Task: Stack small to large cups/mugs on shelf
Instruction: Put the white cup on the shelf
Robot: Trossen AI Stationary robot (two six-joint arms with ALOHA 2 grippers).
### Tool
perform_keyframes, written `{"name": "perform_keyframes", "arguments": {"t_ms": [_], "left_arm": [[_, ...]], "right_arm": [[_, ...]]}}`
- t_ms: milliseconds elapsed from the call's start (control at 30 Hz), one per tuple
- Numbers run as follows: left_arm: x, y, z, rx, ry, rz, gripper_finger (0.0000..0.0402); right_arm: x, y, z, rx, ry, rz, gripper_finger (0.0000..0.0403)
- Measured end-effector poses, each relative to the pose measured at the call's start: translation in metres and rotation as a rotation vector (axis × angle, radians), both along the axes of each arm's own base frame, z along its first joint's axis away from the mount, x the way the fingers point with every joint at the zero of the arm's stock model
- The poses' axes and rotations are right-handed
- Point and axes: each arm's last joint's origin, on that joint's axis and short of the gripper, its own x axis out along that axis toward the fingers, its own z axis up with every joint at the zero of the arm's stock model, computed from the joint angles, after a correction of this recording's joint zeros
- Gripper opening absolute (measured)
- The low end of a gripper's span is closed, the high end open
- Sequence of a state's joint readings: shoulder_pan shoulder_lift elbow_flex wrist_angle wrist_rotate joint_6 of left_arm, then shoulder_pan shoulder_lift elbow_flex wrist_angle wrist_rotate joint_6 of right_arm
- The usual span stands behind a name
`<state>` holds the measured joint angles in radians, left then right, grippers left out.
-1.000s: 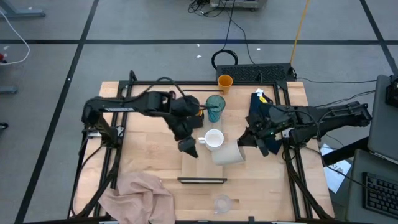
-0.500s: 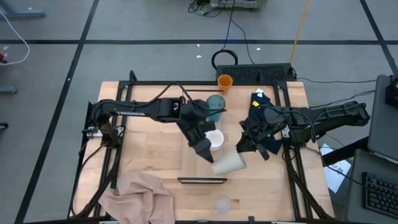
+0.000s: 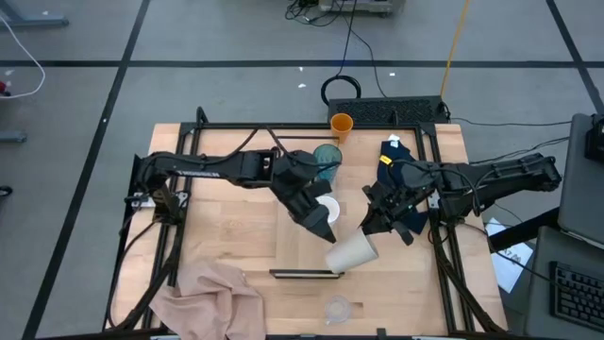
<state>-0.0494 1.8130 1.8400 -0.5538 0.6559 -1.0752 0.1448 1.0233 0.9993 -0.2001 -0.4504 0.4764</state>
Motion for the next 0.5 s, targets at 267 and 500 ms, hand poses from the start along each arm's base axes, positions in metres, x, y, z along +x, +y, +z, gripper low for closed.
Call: {"name": "perform_keyframes", "arguments": {"t_ms": [267,500], "left_arm": [[0.005,-0.009,0.012,0.065,-0.201,-0.028,0.0381],[0.005,-0.010,0.011,0.079,-0.210,-0.036,0.0381]], "right_arm": [[0.001,-0.004,-0.001,-0.023,-0.009,-0.009,0.0000],[0.002,-0.018,0.000,-0.026,-0.027,-0.018,0.0000]]}}
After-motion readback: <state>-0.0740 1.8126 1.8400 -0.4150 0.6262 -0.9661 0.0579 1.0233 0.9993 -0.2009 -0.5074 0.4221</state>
